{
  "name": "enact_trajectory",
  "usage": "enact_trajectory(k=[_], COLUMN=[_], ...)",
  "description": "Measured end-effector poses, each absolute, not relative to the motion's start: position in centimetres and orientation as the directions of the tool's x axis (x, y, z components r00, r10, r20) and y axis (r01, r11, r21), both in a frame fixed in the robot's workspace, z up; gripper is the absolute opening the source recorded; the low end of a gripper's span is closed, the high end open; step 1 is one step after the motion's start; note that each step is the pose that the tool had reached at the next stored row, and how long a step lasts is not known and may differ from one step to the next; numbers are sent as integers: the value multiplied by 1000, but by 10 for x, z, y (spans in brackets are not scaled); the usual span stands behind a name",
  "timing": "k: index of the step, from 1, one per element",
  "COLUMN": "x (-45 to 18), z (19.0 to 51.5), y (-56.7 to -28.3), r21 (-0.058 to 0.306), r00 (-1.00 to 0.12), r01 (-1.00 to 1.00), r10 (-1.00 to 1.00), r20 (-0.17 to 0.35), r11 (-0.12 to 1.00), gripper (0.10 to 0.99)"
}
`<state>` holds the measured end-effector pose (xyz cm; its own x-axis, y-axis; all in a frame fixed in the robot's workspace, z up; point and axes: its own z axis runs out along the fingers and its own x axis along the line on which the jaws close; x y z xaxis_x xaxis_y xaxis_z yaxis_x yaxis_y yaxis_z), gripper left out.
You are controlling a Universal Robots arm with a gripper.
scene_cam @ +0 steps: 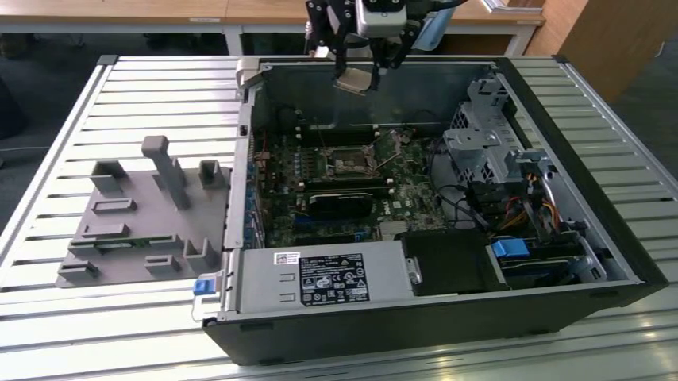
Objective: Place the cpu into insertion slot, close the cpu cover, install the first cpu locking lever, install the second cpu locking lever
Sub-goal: 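Place the cpu into insertion slot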
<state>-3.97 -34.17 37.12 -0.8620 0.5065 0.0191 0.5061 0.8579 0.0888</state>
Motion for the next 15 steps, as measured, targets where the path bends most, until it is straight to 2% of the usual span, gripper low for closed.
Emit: enact_trajectory(k=[15], x=[-40], z=[370], y=[-342], r21=[89], r00=[-797], r01=[602], r10=[603], r20=[19], r11=[793], gripper=[541])
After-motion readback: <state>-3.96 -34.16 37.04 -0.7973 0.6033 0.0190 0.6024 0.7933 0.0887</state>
